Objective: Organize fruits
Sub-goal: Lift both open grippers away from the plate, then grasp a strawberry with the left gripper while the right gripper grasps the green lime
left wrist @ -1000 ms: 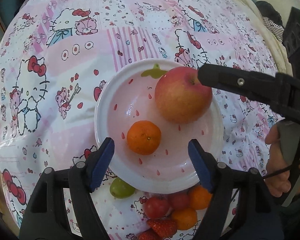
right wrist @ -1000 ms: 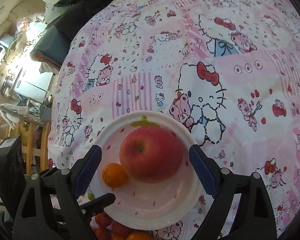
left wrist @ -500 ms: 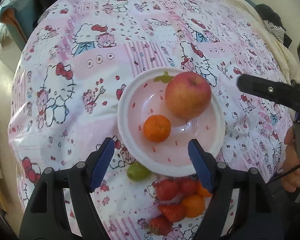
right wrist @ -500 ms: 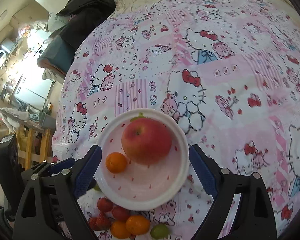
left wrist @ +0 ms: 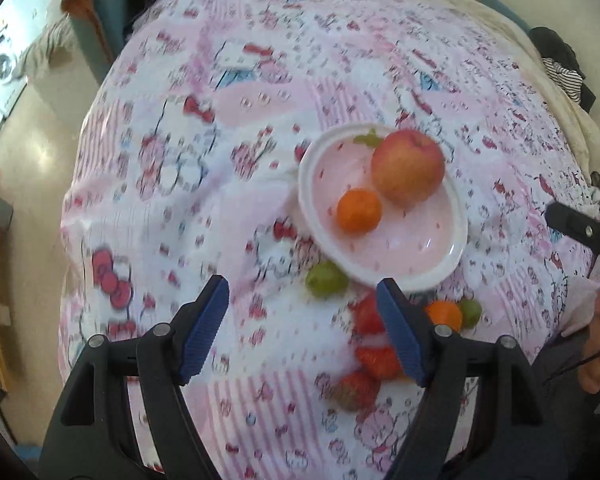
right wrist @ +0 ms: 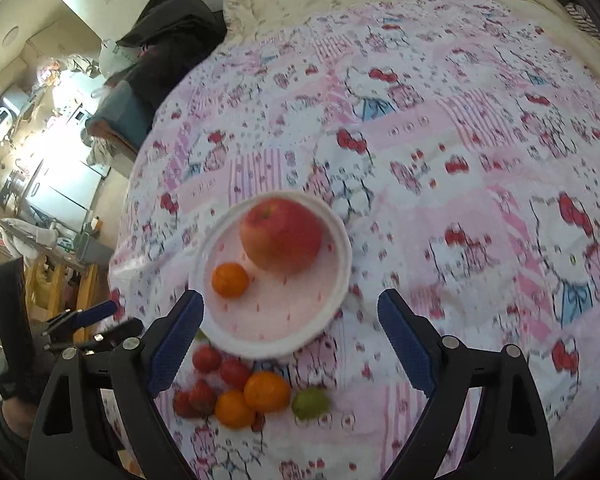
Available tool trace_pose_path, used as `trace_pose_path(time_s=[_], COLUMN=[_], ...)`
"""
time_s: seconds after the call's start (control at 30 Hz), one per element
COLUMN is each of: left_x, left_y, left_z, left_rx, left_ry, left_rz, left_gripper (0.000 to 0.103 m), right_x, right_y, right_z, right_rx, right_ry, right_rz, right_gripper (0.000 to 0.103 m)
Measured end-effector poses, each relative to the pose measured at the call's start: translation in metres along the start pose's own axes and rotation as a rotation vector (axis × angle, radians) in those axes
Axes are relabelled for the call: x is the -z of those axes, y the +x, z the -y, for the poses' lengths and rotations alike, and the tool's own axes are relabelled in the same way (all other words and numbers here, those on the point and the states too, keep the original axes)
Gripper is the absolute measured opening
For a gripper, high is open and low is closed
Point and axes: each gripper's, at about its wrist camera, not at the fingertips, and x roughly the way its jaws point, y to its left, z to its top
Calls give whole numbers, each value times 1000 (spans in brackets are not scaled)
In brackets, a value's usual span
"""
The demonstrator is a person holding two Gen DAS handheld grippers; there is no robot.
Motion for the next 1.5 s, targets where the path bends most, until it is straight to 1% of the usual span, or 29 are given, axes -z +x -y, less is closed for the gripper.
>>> trace_pose_path(time_s=[0.13, 0.2, 0.23, 0.27, 0.37, 0.43, 0.5, 0.57, 0.6, 0.67, 0.73, 0.8, 0.87, 0.9, 0.97, 1.0, 1.07, 1.17, 1.27, 1.37, 1.4, 1.5], left_x=[20, 30, 37, 42, 59, 68, 72, 76, 78, 78, 77, 77, 77, 79, 80, 80, 77, 78, 78, 75, 76, 70], left_y=[11, 15, 20, 23, 32, 35, 36, 40, 43, 48, 50, 51, 53, 52, 53, 51, 49, 45, 36, 19, 13, -2], left_z=[-4, 0, 4, 8, 23, 38, 52, 60, 62, 66, 71, 75, 80, 81, 83, 81, 76, 72, 71, 70, 70, 60], left_rx=[24, 31, 29, 36, 81, 101, 80, 49, 38, 43, 33, 28, 16, 7, -8, 6, 34, 40, 55, 96, 110, 129], left_ry=[-33, -18, 1, 15, 83, 152, 217, 259, 268, 276, 302, 318, 336, 347, 350, 337, 300, 294, 296, 282, 276, 231], left_rz=[-81, -109, -139, -161, -245, -273, -263, -260, -262, -265, -252, -239, -240, -238, -240, -244, -246, -237, -220, -196, -182, -126], left_gripper=[73, 72, 72, 69, 55, 55, 55, 54, 55, 54, 55, 47, 46, 41, 34, 32, 32, 32, 32, 31, 31, 32], right_x=[24, 30, 33, 35, 37, 38, 38, 38, 38, 38, 37, 36, 37, 37, 38, 39, 40, 44, 50, 57, 60, 66], right_y=[-5, -6, -7, -7, -4, -2, 0, 1, 2, 3, 6, 8, 10, 11, 13, 13, 15, 21, 32, 41, 44, 49], right_z=[9, 14, 19, 23, 32, 35, 34, 32, 31, 29, 27, 25, 25, 25, 26, 28, 30, 33, 36, 31, 28, 21], right_rx=[28, 40, 39, 38, 47, 55, 60, 63, 64, 67, 70, 74, 75, 79, 84, 85, 86, 58, 28, 12, 6, 16], right_ry=[34, 62, 86, 100, 130, 135, 132, 125, 121, 110, 103, 99, 96, 93, 92, 94, 99, 116, 134, 110, 92, 51], right_rz=[-25, -19, -21, -25, -39, -50, -58, -61, -62, -63, -67, -75, -81, -85, -92, -97, -107, -148, -219, -282, -301, -330], right_gripper=[91, 91, 91, 91, 91, 91, 91, 91, 91, 91, 91, 91, 91, 91, 91, 91, 91, 91, 71, 57, 55, 54])
